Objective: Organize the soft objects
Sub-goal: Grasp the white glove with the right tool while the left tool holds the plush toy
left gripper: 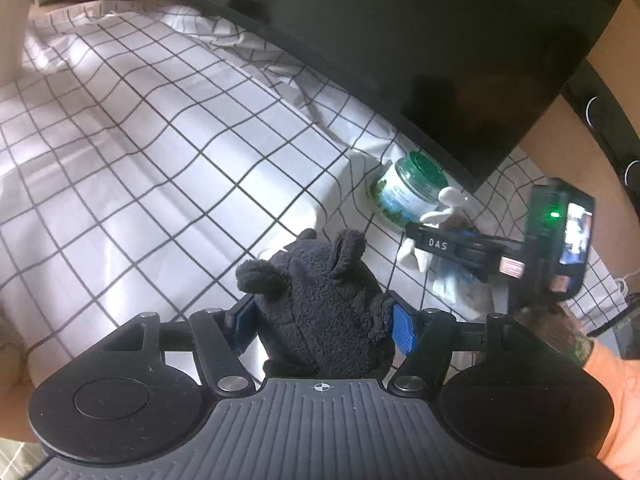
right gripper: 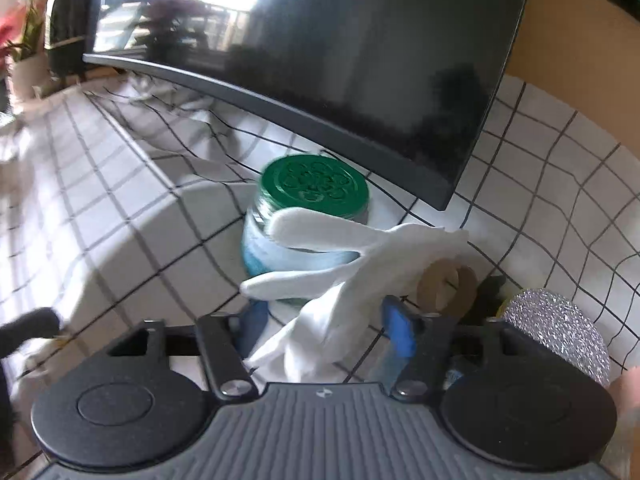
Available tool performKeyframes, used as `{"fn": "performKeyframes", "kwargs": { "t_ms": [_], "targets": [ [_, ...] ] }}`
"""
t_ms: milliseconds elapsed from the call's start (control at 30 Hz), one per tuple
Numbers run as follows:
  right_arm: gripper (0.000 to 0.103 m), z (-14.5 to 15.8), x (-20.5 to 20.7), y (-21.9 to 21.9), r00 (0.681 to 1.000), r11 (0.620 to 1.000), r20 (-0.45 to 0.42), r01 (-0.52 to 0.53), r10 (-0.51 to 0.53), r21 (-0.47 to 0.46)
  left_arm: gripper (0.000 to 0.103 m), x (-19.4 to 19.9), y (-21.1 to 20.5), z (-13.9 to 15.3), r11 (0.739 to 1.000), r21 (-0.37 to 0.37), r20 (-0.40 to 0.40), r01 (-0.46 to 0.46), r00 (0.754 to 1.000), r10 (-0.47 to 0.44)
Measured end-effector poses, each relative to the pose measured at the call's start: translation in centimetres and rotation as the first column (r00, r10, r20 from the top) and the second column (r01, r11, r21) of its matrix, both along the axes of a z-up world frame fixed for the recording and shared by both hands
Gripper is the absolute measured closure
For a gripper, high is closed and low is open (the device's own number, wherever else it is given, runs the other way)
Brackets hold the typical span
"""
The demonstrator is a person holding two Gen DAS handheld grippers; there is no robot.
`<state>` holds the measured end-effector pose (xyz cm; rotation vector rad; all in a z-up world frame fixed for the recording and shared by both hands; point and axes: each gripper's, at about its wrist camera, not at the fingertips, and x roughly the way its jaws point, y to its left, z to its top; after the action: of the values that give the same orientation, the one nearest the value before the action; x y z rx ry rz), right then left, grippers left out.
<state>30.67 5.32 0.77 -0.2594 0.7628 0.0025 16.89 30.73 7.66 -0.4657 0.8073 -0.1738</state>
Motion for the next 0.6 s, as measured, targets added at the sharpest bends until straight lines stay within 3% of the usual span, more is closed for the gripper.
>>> {"fn": "performKeyframes", "kwargs": {
  "t_ms": [67, 167, 400, 600],
  "targets": [
    [0.096, 0.1, 0.2, -0.4, 0.999, 1.000, -0.034, -0.002, 0.002, 0.002, 0.032, -0.1, 0.2, 0.3, 1.000, -0.001, 0.008, 0.002, 1.000, -0.002],
    [0.099, 1.3, -1.5, -0.7, 0.999, 0.999, -0.023, -0.025, 0.025, 0.023, 0.032, -0.2, -0.1, 0.3, 1.000, -0.005, 0.018, 0.019, 1.000, -0.018],
    [0.099, 4.0, -9.9, -2.0, 0.995, 0.989, -0.019, -0.091, 0.093, 0.116, 0.032, 0.8, -1.8, -0.4, 0.996, -0.051, 0.006, 0.076, 0.997, -0.076],
    [0.099, 3.5, -16.3, -3.9, 0.994, 0.988, -0.060, -0.078, 0.086, 0.133, 0.032, 1.6, -4.4, -0.5, 0.986, -0.074, 0.001, 0.148, 0.989, -0.149]
  ]
}}
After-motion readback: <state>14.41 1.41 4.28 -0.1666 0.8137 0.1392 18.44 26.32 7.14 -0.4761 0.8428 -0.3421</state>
